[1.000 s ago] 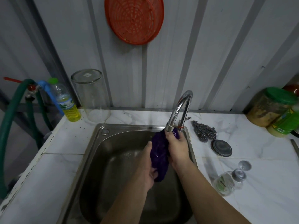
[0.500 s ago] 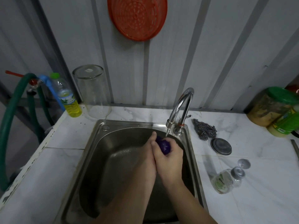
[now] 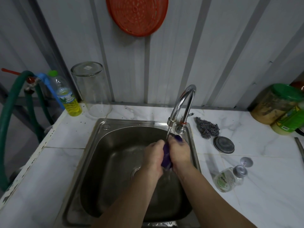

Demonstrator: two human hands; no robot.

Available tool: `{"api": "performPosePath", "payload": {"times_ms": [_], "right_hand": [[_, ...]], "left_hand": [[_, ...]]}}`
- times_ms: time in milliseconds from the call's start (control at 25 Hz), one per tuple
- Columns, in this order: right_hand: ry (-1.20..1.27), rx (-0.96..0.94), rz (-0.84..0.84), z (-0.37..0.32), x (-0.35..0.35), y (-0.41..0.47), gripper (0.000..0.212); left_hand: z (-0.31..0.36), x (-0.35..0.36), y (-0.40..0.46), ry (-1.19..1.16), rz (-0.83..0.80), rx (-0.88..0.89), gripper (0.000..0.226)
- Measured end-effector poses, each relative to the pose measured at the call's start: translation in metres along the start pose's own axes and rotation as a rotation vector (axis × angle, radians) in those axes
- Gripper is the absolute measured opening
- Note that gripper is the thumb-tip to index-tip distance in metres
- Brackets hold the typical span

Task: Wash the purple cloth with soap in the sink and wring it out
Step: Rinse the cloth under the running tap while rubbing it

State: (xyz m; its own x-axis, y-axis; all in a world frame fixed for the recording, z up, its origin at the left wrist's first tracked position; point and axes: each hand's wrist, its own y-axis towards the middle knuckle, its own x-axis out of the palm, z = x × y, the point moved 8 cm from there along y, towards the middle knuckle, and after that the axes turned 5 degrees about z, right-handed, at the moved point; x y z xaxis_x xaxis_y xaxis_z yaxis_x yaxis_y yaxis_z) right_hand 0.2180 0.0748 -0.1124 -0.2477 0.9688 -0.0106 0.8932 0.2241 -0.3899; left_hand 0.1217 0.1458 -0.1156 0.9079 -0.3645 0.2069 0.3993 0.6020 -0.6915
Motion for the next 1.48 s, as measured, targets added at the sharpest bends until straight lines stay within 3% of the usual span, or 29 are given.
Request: {"api": "performPosePath", "payload": {"times_ms": [120, 200, 400, 480, 560, 640, 760, 920, 1000, 1120, 1200, 1280, 1360, 1440, 1480], "right_hand": [[0.113, 0.128, -0.202, -0.004, 0.005, 0.004, 0.037], [0.137, 0.091, -0.313, -0.014, 0.011, 0.003, 0.046], [-0.050, -0.032, -0.472, -0.025, 0.023, -0.008, 0.066], [-0.111, -0.064, -0.494, -0.025, 0.022, -0.006, 0.075], [-0.041, 0.053, -0.552, -0.013, 0.020, -0.007, 0.090], [0.091, 0.204, -0.641, -0.003, 0.021, -0.018, 0.089], [0.145, 0.136, -0.686, -0.007, 0.019, -0.016, 0.065], [0.089, 0.025, -0.505, -0.019, 0.020, -0.008, 0.029], [0.046, -0.006, -0.449, -0.022, 0.024, -0.007, 0.028], [-0.095, -0.027, -0.362, -0.022, 0.024, 0.001, 0.043], [-0.161, -0.073, -0.299, -0.022, 0.024, 0.006, 0.025], [-0.246, -0.144, -0.215, -0.023, 0.024, 0.009, 0.010], [-0.203, -0.165, -0.136, -0.025, 0.019, 0.010, 0.009], [0.055, -0.097, -0.071, -0.026, 0.008, 0.014, 0.013], [0.200, -0.064, -0.063, -0.027, 0.004, 0.014, 0.015]], "left_hand": [[0.008, 0.003, -0.005, -0.008, -0.199, -0.056, 0.028], [0.013, 0.005, -0.008, 0.023, -0.326, -0.107, 0.035], [0.016, 0.009, -0.024, 0.401, -0.568, -0.083, 0.051], [0.021, 0.008, -0.024, 0.495, -0.563, -0.010, 0.043], [0.024, 0.006, -0.022, 0.446, -0.508, 0.020, 0.034], [0.020, 0.006, -0.023, 0.346, -0.495, -0.048, 0.026], [0.009, 0.007, -0.030, 0.370, -0.555, -0.131, 0.024], [0.012, 0.010, -0.021, 0.680, -0.459, 0.072, 0.041], [0.017, 0.014, -0.012, 0.870, -0.355, 0.247, 0.037], [0.015, 0.023, 0.005, 1.100, -0.256, 0.403, 0.025], [0.008, 0.031, 0.015, 1.214, -0.205, 0.468, 0.028], [0.016, 0.028, 0.014, 1.189, -0.116, 0.561, 0.028], [0.030, 0.018, 0.006, 1.102, -0.046, 0.632, 0.036], [0.041, 0.002, 0.004, 0.813, -0.036, 0.625, 0.058], [0.041, -0.005, 0.006, 0.565, -0.073, 0.510, 0.065]]}}
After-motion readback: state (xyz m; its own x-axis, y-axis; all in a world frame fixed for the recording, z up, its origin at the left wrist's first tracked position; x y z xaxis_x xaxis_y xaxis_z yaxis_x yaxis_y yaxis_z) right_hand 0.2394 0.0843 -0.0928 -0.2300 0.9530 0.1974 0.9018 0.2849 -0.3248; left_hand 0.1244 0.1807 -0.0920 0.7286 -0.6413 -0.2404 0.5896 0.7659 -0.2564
